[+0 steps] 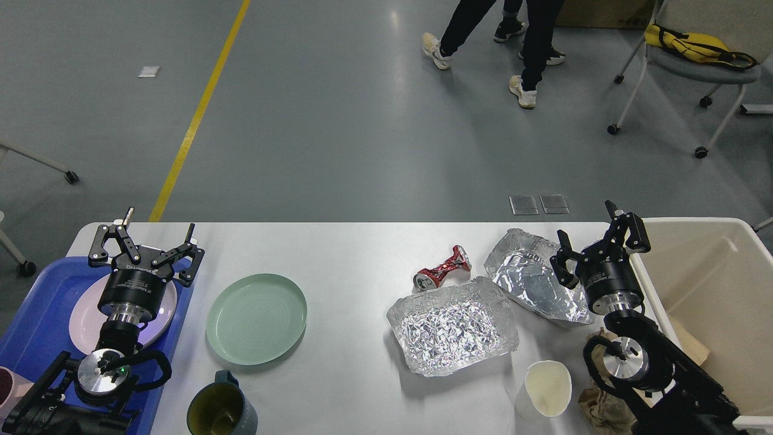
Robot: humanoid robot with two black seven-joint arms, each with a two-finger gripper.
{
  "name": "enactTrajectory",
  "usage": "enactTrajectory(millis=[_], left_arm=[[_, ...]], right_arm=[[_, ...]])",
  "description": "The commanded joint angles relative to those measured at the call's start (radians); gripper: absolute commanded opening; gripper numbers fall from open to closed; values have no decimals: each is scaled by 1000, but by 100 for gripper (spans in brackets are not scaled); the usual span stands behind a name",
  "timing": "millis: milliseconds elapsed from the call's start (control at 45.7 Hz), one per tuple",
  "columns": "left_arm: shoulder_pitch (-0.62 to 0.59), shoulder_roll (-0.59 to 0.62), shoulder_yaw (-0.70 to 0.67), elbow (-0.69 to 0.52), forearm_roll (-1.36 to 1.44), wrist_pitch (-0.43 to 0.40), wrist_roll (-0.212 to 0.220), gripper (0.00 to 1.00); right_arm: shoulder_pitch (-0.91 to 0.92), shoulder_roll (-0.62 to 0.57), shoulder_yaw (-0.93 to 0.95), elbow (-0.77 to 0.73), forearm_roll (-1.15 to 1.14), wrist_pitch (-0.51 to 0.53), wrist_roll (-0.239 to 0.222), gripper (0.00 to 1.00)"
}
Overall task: Tidy desktop
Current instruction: 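Raise the left gripper up and away from the blue tray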
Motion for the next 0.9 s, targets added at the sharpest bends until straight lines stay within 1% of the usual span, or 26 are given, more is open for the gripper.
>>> enactTrajectory(millis=[0,219,504,723,788,876], left_arm=[[1,0,-1,0,0,0,1,96],[3,-3,-9,0,0,0,-2,96],[-5,25,42,5,0,0,1,96],[-35,117,209,17,1,-2,1,96],[-57,156,252,26,1,2,4,96],[-91,177,309,49,0,3,1,96]], right_arm=[[0,1,0,0,-1,0,0,100],[0,-1,0,0,-1,0,0,100],[0,-1,0,0,1,0,0,100],[0,0,0,0,1,0,0,100],[0,-1,0,0,-1,0,1,100],[0,1,0,0,1,0,1,100]])
